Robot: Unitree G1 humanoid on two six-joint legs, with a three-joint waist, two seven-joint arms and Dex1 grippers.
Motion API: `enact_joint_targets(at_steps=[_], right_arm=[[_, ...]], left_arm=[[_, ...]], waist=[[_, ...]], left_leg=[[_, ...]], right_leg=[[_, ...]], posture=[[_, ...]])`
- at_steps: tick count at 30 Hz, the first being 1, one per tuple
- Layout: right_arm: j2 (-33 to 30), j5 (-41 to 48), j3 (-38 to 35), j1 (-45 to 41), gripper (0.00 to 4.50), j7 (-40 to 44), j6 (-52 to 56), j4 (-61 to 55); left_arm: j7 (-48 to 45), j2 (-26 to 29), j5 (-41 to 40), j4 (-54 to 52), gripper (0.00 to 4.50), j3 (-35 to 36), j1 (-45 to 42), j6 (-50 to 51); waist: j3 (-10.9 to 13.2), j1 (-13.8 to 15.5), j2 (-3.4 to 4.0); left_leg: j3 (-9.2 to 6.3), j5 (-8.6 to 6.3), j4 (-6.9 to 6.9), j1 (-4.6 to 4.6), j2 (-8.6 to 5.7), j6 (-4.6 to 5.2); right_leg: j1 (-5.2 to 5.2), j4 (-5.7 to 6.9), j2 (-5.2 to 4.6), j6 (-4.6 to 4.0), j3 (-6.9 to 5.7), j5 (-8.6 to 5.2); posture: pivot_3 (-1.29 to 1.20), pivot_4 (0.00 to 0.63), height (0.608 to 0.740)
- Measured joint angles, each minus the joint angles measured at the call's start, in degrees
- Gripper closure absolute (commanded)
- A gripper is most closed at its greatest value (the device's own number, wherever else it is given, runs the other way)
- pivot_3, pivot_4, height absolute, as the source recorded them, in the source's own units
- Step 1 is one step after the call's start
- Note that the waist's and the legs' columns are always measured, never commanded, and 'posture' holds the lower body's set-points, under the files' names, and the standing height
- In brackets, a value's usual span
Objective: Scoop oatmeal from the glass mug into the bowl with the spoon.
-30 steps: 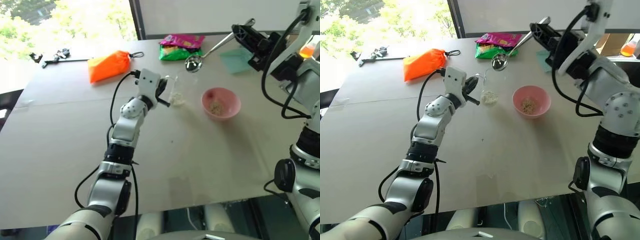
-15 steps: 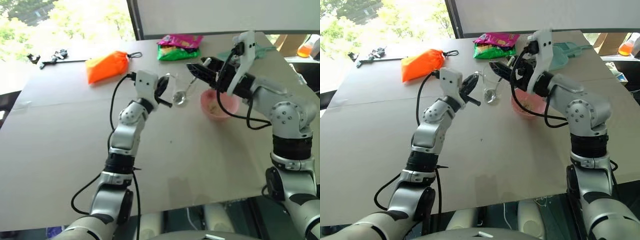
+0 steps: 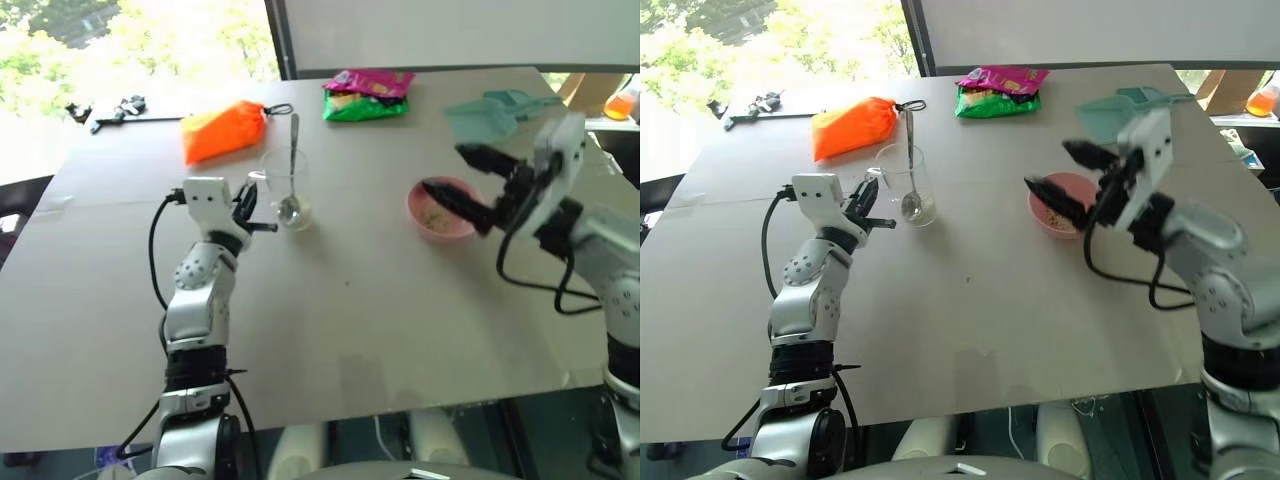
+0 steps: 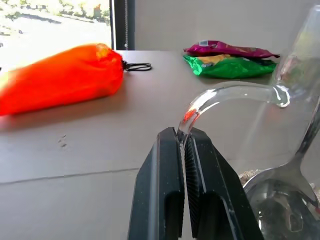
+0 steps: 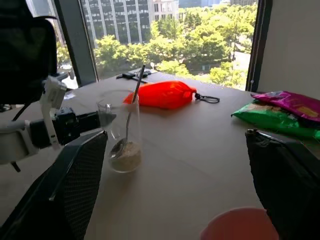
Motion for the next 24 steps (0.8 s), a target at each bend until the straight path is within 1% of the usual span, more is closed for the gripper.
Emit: enact_joint_targets(at_steps=[4,7,9,14,15,16,17,19,22,24], right_arm=[[-4.58,-2.01,-2.38,13.44,0.02,9.34,-7.62,-5.50],[-5.86,-4.05,-2.73,19.68,0.02,13.20,-11.89,-6.73],[-5.87,-6.19,-2.71,22.67,0.02,15.33,-15.28,-6.54],[-4.74,-7.64,-2.71,24.01,0.02,16.39,-19.84,-5.08],[-4.68,-8.14,-2.71,24.28,0.00,16.65,-20.60,-4.52],[-4.68,-8.43,-2.71,24.47,0.00,16.73,-20.96,-4.37],[-4.68,-8.76,-2.68,24.64,0.00,16.81,-21.44,-4.32],[-4.68,-8.99,-2.63,24.68,0.00,16.79,-22.04,-4.23],[-4.68,-9.32,-2.74,24.65,0.00,16.43,-22.52,-3.46],[-4.77,-9.40,-3.16,25.10,0.00,16.41,-23.13,-3.05]], left_arm=[[-1.41,1.29,-1.14,4.20,4.50,1.79,-0.08,-3.33],[-2.75,1.63,-1.58,7.52,4.50,1.70,-0.42,-5.19],[-3.74,2.32,-2.05,10.43,4.50,1.75,-1.26,-6.94],[-5.99,3.22,-2.39,14.54,4.50,1.72,-2.19,-9.83],[-6.46,3.43,-2.62,15.28,3.83,1.72,-2.20,-10.28],[-6.65,3.58,-2.70,15.56,3.71,1.73,-2.18,-10.33],[-6.87,3.73,-2.92,15.50,3.21,1.73,-2.08,-10.30],[-7.06,4.16,-3.86,14.10,2.39,1.74,-1.04,-9.87],[-7.59,5.71,-5.77,8.09,0.85,1.81,3.46,-6.64],[-8.29,7.28,-6.96,3.77,0.85,2.12,6.63,-4.18]], waist=[[0.02,0.43,-0.09],[0.00,0.40,-0.17],[0.01,0.18,-0.19],[0.01,0.16,-0.20],[0.02,0.17,-0.20],[0.02,0.17,-0.20],[0.02,0.16,-0.21],[0.02,0.08,-0.21],[0.04,-0.03,-0.24],[0.04,0.15,-0.25]], left_leg=[[-0.03,-0.01,0.05,0.17,0.00,0.02],[-0.06,-0.08,0.07,0.29,0.02,0.14],[-0.07,-0.08,0.08,0.41,0.02,0.14],[-0.08,-0.11,0.03,0.83,0.03,0.19],[-0.09,-0.11,-0.01,0.94,0.03,0.19],[-0.09,-0.12,-0.03,1.03,0.03,0.20],[-0.10,-0.13,-0.03,1.05,0.03,0.21],[-0.09,-0.13,-0.03,1.08,0.05,0.21],[-0.10,-0.13,-0.06,1.07,0.08,0.20],[-0.13,-0.13,-0.07,1.05,0.09,0.20]], right_leg=[[0.19,0.00,0.02,0.00,-0.06,0.00],[0.31,0.01,0.04,0.00,-0.08,0.00],[0.42,0.04,0.05,0.00,-0.08,0.00],[0.84,0.00,0.06,0.00,-0.09,0.00],[0.95,-0.04,0.06,0.00,-0.09,0.00],[1.06,-0.08,0.06,0.01,-0.09,-0.01],[1.09,-0.09,0.06,0.01,-0.09,-0.01],[1.10,-0.09,0.06,0.01,-0.08,-0.01],[1.09,-0.10,0.07,0.01,-0.08,-0.01],[1.09,-0.12,0.07,0.00,-0.10,-0.01]], posture=[[0.00,0.150,0.740],[0.00,0.150,0.740],[0.00,0.150,0.740],[0.00,0.150,0.740],[0.00,0.150,0.740],[0.00,0.150,0.740],[0.00,0.150,0.740],[0.00,0.150,0.740],[0.00,0.150,0.740],[0.00,0.150,0.740]])
